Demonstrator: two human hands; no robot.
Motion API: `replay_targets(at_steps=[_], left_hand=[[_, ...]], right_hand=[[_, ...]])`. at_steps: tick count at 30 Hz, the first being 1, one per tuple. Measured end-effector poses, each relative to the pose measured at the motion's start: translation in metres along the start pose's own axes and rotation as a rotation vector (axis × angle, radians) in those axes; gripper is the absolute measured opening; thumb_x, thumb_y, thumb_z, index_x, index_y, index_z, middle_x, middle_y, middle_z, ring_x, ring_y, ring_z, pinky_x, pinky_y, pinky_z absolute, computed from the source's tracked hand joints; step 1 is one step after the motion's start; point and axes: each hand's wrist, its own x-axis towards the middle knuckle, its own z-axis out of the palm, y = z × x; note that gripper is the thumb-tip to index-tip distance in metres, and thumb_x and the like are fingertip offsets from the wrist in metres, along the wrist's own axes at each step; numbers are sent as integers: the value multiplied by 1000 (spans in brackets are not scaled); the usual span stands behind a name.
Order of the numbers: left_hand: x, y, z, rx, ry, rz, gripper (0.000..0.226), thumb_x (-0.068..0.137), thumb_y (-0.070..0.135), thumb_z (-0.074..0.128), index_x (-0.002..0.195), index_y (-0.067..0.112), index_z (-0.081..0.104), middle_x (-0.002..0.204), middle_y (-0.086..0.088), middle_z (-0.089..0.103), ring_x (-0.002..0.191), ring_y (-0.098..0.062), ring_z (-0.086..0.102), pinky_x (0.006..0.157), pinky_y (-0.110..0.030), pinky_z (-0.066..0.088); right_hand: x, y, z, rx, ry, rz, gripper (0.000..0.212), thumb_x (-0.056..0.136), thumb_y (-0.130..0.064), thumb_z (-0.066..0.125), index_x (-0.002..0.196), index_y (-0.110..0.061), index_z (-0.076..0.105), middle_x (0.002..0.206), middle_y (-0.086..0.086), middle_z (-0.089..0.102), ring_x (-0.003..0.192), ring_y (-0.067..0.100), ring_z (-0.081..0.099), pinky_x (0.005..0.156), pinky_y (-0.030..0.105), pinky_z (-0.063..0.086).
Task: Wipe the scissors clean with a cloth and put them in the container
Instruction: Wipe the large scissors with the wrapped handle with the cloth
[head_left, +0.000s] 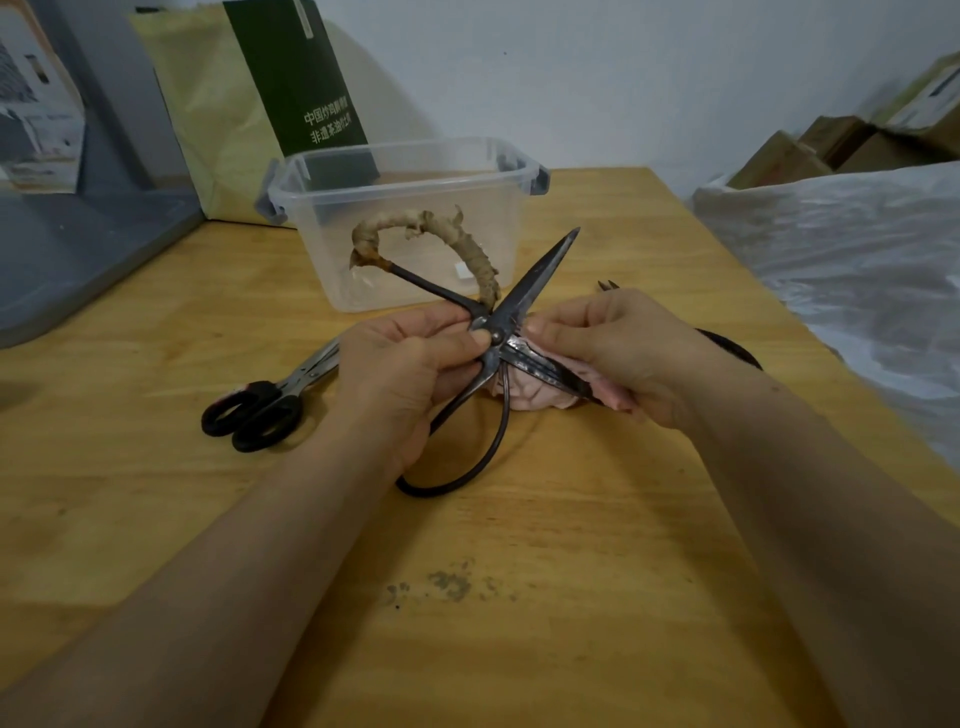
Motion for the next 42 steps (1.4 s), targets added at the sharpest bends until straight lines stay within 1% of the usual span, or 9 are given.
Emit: replay_targets(at_steps=[7, 9, 13, 20, 24, 30, 36, 39, 42], left_hand=[[0, 1, 0, -29, -8, -19, 20, 79, -15, 59, 83, 3, 66, 70, -5, 73, 60, -13, 70, 51, -16, 53], [0, 0, 0, -30, 0, -23, 19, 79, -15, 60, 84, 3, 66, 71, -6, 73, 60, -13, 70, 50, -16, 52], [0, 1, 0, -43, 13, -27, 20, 79, -15, 60, 81, 4, 66, 69, -5, 73, 60, -13, 70, 50, -17, 52], [1, 1, 0, -43, 10, -18, 19, 79, -15, 59, 81, 3, 66, 67, -4, 73, 58, -12, 69, 49, -16, 52], [1, -2, 1, -22, -5, -6, 19, 78, -14, 60, 82, 3, 67, 69, -5, 73, 61, -12, 70, 51, -17, 52], [2, -4, -1, -21, -7, -2, 18, 79, -12, 61, 89, 1, 67, 74, -6, 74, 64, -13, 70, 53, -17, 54], [5, -4, -1, -34, -6, -22, 20, 78, -11, 62, 95, -1, 68, 81, -9, 74, 68, -14, 71, 56, -18, 55], [6, -3, -3, -49, 14, -34, 20, 78, -12, 63, 94, -1, 68, 82, -10, 74, 68, -15, 71, 60, -20, 57], [6, -4, -2, -50, 13, -41, 21, 77, -11, 64, 95, -1, 67, 85, -11, 74, 70, -15, 71, 60, -20, 57]], right_hand=[[3, -4, -13, 333, 16, 140, 27, 78, -1, 65, 101, 13, 64, 92, 28, 64, 81, 33, 59, 70, 39, 50], [3, -4, -16, 396, -18, 146, 32, 75, 2, 60, 103, 18, 61, 96, 27, 59, 82, 33, 58, 73, 38, 50], [1, -4, -15, 359, -68, 83, 14, 73, 9, 60, 67, 0, 69, 78, 17, 69, 66, 21, 65, 60, 28, 55], [3, -1, -5, 166, 25, -38, 18, 75, -5, 74, 91, -11, 69, 88, 12, 72, 79, 23, 69, 68, 33, 58], [-2, -2, 2, 102, -5, -39, 10, 82, -12, 69, 90, -6, 72, 72, 13, 69, 42, 10, 58, 33, 17, 40], [-5, -3, 9, 24, 27, -27, 18, 82, -15, 70, 98, -5, 72, 53, -1, 63, 28, -1, 46, 29, 10, 30], [-2, -5, 6, 144, -13, 57, 32, 82, -28, 70, 93, 2, 72, 72, 16, 71, 49, 18, 60, 43, 25, 49], [0, -3, 1, 261, -50, 84, 17, 84, -6, 65, 96, 4, 69, 94, 24, 70, 82, 27, 67, 76, 33, 56], [2, 0, 2, 246, -3, 17, 17, 71, 0, 73, 88, -1, 72, 88, 19, 72, 79, 23, 69, 72, 29, 59]])
